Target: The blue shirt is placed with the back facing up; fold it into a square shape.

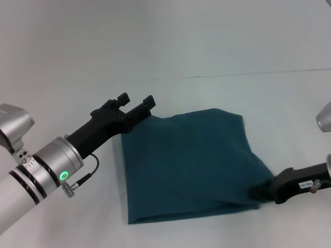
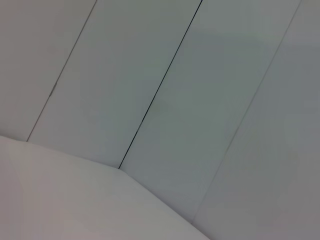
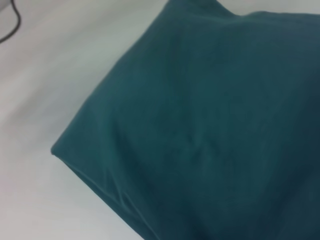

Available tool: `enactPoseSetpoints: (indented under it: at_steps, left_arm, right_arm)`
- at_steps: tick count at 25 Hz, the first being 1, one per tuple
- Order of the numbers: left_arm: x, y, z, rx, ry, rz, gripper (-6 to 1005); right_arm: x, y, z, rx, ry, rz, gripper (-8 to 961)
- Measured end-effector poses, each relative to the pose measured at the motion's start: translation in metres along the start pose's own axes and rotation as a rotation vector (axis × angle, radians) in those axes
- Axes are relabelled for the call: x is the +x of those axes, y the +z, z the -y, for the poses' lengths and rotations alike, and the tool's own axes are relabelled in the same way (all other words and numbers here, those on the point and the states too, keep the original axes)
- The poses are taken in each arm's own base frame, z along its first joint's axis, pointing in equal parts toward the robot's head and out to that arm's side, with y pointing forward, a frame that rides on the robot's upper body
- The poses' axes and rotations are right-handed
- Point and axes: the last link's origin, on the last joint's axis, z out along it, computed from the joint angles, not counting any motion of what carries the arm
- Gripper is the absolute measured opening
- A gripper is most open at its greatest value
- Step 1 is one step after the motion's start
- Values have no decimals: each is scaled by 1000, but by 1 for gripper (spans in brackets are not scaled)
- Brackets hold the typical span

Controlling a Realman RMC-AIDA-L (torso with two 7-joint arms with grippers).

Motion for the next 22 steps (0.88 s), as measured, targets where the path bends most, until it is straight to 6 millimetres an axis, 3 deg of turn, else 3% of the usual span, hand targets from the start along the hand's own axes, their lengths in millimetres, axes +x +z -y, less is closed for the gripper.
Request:
enactPoseSetpoints:
  at_steps: [14, 22]
  left_arm:
    - [1, 2, 0, -1, 0, 1, 885]
    - [-1, 1, 9, 51, -40, 26, 885]
  right_arm:
    - [6, -41, 7, 59, 43, 130, 22]
    - [-3, -63, 14, 78, 93, 349, 27]
